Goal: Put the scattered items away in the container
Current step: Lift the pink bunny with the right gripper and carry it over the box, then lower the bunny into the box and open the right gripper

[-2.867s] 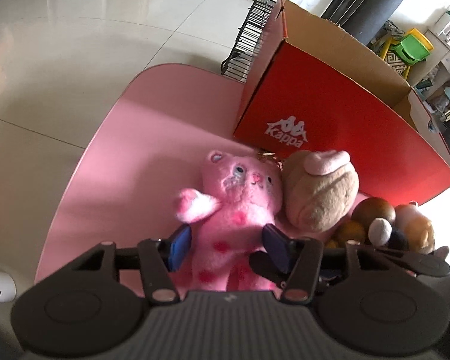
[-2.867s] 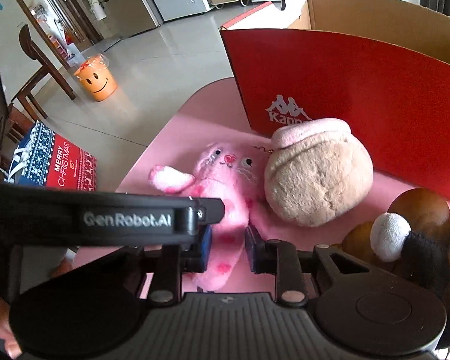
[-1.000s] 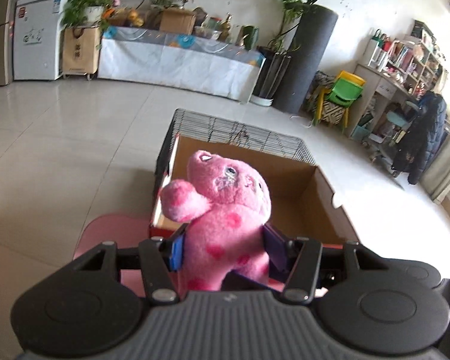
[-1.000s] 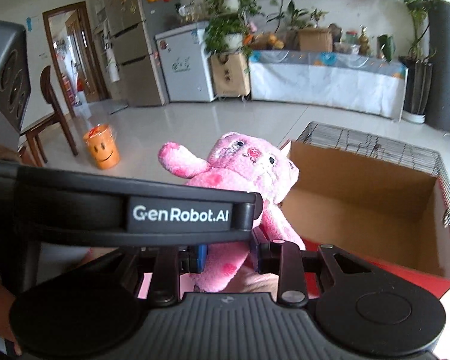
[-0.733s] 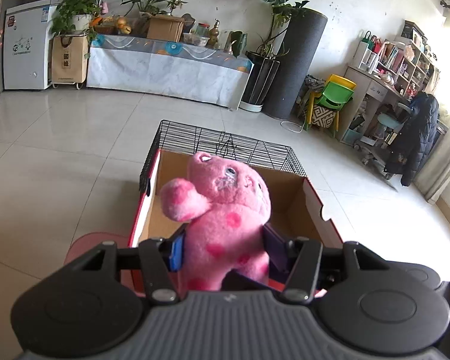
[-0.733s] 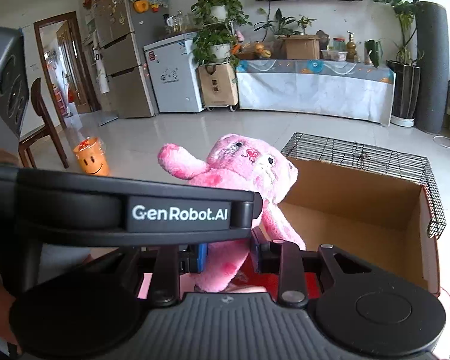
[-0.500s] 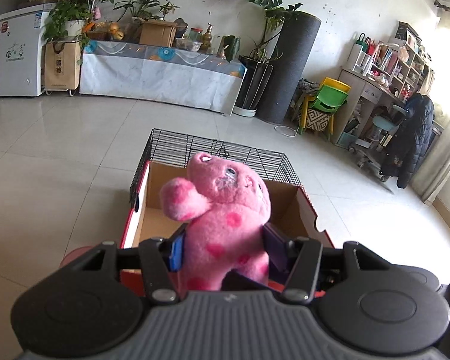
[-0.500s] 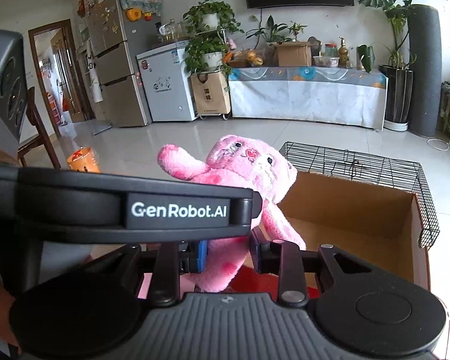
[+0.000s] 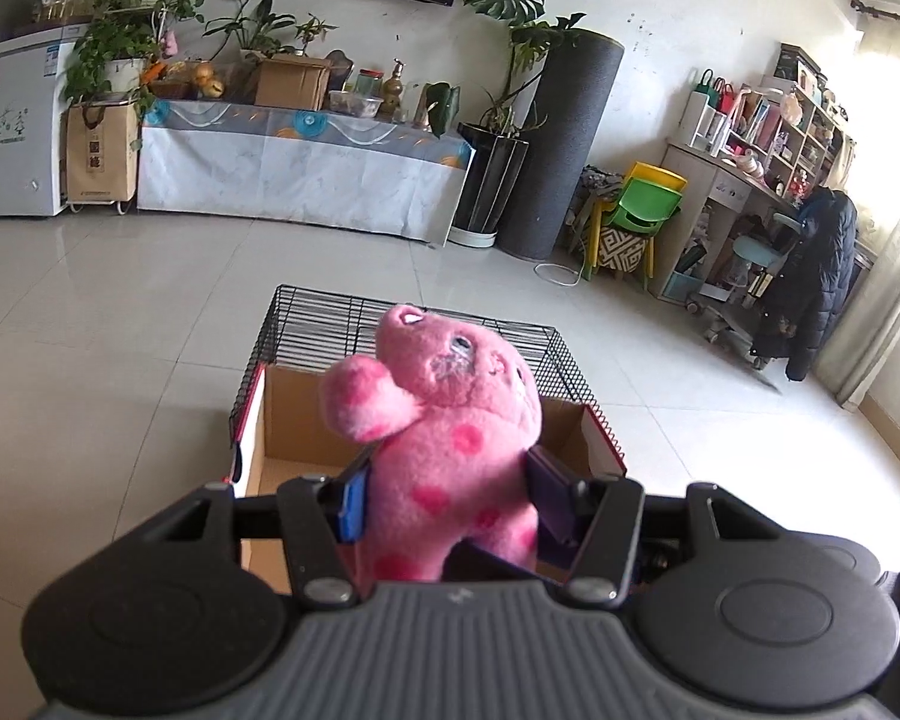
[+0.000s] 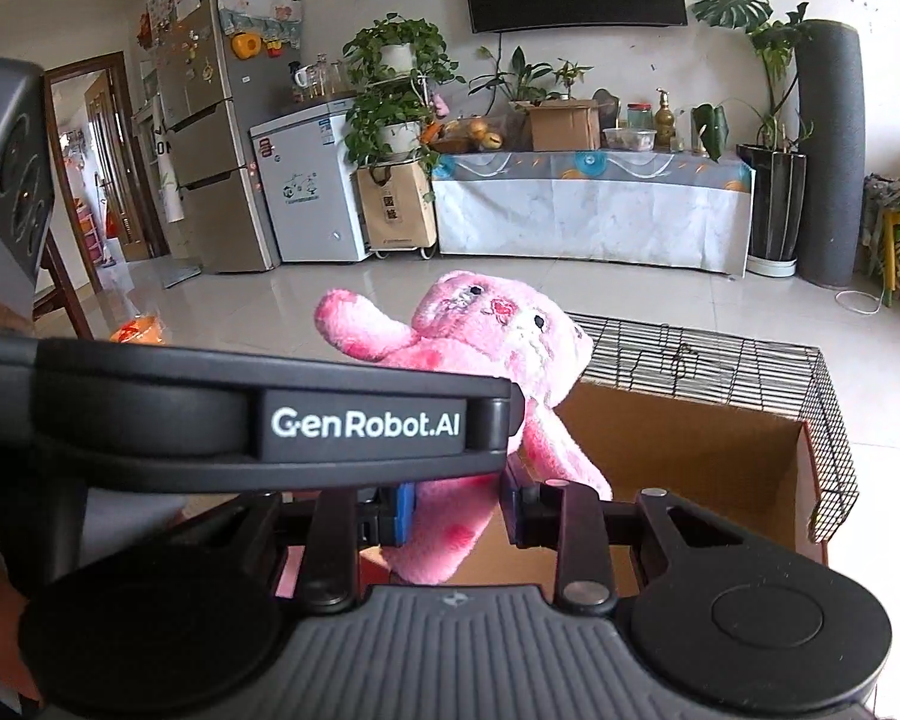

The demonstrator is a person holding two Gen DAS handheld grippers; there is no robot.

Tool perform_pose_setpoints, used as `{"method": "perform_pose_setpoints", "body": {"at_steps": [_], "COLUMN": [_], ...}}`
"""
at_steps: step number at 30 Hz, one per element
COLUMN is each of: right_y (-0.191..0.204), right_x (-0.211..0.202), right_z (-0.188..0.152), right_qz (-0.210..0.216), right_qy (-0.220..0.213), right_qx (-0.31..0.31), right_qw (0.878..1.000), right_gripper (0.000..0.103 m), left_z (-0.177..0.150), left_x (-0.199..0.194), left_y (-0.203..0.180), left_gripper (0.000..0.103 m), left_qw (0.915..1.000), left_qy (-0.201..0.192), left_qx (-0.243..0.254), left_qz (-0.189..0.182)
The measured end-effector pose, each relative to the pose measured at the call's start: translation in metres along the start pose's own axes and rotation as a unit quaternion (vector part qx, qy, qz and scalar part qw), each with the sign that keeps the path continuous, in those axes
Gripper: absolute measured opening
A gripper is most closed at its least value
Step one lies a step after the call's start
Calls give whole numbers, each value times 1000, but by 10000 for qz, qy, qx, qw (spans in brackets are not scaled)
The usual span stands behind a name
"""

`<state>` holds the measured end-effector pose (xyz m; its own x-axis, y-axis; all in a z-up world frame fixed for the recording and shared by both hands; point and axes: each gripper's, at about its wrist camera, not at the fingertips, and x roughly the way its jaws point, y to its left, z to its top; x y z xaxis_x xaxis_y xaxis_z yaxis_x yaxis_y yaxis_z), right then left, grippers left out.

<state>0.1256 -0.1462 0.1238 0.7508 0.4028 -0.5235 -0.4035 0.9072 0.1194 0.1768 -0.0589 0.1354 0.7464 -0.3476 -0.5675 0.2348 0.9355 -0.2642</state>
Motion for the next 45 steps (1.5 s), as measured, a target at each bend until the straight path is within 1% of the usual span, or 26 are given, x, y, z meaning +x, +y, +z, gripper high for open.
{"method": "perform_pose_setpoints", "body": {"at_steps": [7,13,16,22,29,32,37,41,42,44,45], "right_y": [-10,-19,-24,-39,-54,-58,-67,-71,-72,-74,-75], "right_x": [13,30,39,57,83,93,103,109,111,114,114], "right_z": [8,6,4,-2,-15,-19,-17,-16,-16,-17,-18], "right_qz": [-114,-187,-225,-278,-350,-412,-482,-555,-582,-687,-749], "right_qy": [-60,75,157,407,798,904,907,881,895,896,894], "right_qx": [5,49,82,337,595,657,832,866,905,967,983], "right_qw": [9999,9998,9996,9982,9944,9929,9912,9908,9902,9889,9883], "right_gripper": [31,31,31,31,31,31,31,31,32,33,34], "left_z": [8,7,6,1,-11,-14,-13,-12,-13,-14,-15], "left_x": [15,33,43,66,98,111,123,129,131,135,136], "left_y": [1,7,10,15,28,33,43,44,45,45,46], "left_gripper": [53,53,53,53,53,53,52,54,57,58,58], "left_qw": [9999,9998,9996,9989,9959,9949,9926,9930,9926,9919,9915], "left_qy": [-64,36,143,338,752,854,891,882,908,961,988], "left_qx": [17,-62,-152,-238,-467,-528,-806,-767,-790,-831,-840], "left_qz": [-111,-178,-195,-204,-167,-129,-186,-151,-133,-87,-44]}}
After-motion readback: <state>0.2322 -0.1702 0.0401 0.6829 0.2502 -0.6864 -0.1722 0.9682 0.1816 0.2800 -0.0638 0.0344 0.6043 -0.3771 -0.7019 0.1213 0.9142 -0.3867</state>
